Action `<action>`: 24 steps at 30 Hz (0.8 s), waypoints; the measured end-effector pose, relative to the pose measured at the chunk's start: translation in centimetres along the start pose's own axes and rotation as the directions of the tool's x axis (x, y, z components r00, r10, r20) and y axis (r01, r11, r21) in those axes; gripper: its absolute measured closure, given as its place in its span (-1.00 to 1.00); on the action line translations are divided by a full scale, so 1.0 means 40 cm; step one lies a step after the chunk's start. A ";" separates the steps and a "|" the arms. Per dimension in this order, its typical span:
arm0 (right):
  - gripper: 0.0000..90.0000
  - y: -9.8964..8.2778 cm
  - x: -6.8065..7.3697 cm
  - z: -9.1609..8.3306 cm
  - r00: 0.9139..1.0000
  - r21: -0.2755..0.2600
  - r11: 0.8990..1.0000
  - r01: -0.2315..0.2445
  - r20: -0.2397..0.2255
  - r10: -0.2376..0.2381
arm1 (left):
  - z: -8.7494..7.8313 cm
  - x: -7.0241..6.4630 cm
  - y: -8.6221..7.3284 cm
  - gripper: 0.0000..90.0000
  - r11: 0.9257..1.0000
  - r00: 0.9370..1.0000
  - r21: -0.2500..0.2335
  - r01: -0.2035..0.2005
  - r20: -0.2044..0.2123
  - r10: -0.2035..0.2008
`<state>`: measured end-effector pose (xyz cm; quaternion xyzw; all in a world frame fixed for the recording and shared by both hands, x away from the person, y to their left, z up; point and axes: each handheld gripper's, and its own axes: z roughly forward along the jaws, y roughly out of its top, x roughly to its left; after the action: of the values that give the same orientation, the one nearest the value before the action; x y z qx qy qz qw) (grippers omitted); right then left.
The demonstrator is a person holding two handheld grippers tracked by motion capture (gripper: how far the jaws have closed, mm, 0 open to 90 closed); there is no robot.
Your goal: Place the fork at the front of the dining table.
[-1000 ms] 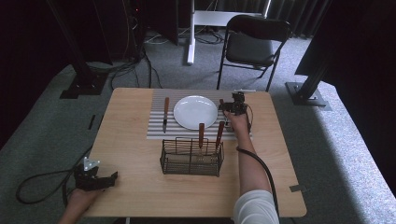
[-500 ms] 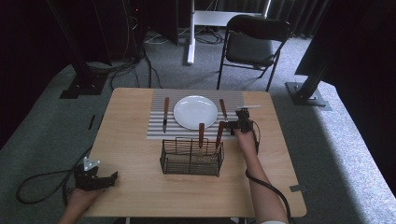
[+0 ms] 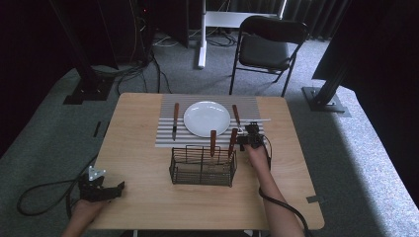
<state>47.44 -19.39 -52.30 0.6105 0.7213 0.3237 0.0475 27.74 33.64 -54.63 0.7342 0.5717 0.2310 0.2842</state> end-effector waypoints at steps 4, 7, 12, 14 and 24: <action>-0.55 0.001 0.004 0.001 0.999 0.006 1.000 -0.008 -0.043 0.009 | 0.000 0.000 0.000 -1.00 1.000 1.000 0.000 0.000 0.000 0.000; -0.55 0.000 0.011 0.004 0.999 0.008 1.000 0.009 -0.043 -0.008 | 0.000 0.000 0.000 -1.00 1.000 1.000 0.000 0.000 0.000 0.000; -0.54 -0.001 0.014 0.006 0.995 0.015 1.000 -0.008 -0.099 0.009 | 0.000 0.000 0.000 -1.00 1.000 1.000 -0.001 0.001 0.000 -0.001; -0.55 0.000 0.022 0.005 0.998 0.010 1.000 0.015 -0.065 -0.014 | 0.000 0.000 0.000 -1.00 1.000 1.000 -0.001 0.001 0.000 -0.001; -0.61 -0.004 0.018 -0.021 0.998 -0.080 0.995 0.055 0.044 -0.051 | 0.000 0.000 0.000 -1.00 1.000 1.000 -0.001 0.001 0.000 -0.001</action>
<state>46.73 -19.11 -51.48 0.5954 0.7224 0.3382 0.0960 27.74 33.63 -54.64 0.7336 0.5721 0.2312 0.2848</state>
